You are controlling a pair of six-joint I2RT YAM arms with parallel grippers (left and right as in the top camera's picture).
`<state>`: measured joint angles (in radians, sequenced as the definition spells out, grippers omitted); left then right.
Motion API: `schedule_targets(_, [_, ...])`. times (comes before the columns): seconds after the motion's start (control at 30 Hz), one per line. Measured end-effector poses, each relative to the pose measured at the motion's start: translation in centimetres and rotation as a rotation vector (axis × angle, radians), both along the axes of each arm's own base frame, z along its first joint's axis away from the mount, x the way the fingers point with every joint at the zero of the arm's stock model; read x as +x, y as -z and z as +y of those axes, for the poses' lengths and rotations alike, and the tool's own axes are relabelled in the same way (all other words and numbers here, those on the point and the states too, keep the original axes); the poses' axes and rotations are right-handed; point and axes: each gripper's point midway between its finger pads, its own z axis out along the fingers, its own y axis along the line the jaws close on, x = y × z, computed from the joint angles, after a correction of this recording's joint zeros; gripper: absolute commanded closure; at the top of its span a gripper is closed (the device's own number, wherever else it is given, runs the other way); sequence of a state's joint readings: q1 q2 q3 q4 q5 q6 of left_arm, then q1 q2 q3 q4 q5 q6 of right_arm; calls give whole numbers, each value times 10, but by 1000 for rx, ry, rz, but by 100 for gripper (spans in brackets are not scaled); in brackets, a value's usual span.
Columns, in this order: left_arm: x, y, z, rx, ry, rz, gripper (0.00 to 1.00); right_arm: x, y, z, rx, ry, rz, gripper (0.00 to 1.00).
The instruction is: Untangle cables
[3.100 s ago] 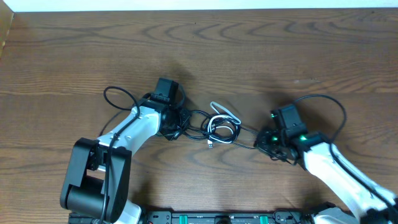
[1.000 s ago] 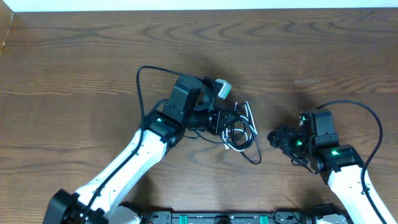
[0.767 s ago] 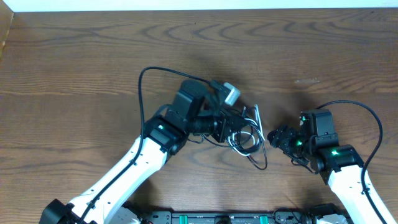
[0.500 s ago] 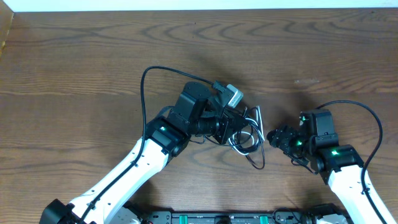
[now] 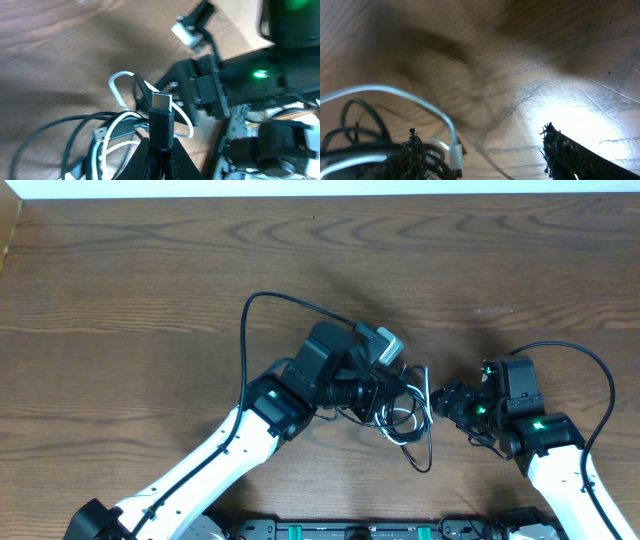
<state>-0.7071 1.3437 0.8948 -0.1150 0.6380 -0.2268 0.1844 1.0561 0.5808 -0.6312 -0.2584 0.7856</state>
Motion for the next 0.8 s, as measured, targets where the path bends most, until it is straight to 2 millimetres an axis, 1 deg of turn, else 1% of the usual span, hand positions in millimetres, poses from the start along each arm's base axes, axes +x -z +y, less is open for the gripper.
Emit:
schedule_targets(0.13, [11, 6, 6, 45, -66, -25, 92, 0, 0, 0, 0, 0, 0, 25])
schedule_targets(0.17, [14, 7, 8, 53, -78, -31, 94, 0, 0, 0, 0, 0, 0, 25])
schedule_targets(0.2, [16, 8, 9, 60, -89, -36, 92, 0, 0, 0, 0, 0, 0, 25])
schedule_targets(0.33, [19, 12, 11, 80, -109, -44, 92, 0, 0, 0, -2, 1, 0, 25])
schedule_targets(0.4, [19, 17, 11, 92, -110, -36, 92, 0, 0, -1, -3, 2, -1, 25])
schedule_targets(0.5, [15, 32, 5, 123, -91, -9, 92, 0, 0, -1, -4, 2, -1, 25])
schedule_targets(0.63, [11, 63, -1, 195, -81, 31, 92, 0, 0, -1, -4, 2, -1, 24])
schedule_targets(0.7, [15, 78, 1, 239, -109, 45, 92, 0, 0, -1, -4, 2, -1, 24])
schedule_targets(0.8, [26, 90, 9, 289, -187, 51, 92, 0, 0, -1, -4, 2, -1, 24])
